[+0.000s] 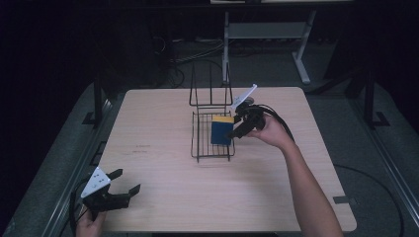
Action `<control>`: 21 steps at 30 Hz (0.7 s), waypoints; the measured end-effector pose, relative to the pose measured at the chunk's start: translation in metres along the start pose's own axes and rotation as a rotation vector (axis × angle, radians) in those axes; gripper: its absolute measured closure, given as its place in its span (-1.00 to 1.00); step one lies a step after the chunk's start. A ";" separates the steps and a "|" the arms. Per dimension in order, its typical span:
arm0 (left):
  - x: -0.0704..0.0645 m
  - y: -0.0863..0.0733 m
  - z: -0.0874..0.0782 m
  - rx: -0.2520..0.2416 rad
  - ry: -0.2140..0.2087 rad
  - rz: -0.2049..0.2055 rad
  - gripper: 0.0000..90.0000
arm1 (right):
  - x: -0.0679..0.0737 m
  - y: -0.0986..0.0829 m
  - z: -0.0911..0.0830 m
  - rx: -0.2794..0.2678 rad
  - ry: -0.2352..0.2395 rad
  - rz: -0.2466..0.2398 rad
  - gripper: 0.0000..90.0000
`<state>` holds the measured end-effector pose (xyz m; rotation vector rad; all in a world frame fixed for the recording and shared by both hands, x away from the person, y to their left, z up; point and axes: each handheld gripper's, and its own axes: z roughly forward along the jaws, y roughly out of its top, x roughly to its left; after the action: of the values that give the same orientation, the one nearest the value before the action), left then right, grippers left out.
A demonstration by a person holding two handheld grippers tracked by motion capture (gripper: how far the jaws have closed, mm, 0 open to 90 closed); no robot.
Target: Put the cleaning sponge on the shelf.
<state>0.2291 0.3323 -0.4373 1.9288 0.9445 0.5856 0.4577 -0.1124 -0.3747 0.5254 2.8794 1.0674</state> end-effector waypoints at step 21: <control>-0.001 0.000 0.000 0.002 -0.001 0.005 -0.69 | 0.007 -0.017 -0.013 -0.009 -0.017 0.024 -0.46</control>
<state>0.2279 0.3314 -0.4374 1.9337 0.9405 0.5862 0.4441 -0.1304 -0.3756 0.5671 2.8599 1.0727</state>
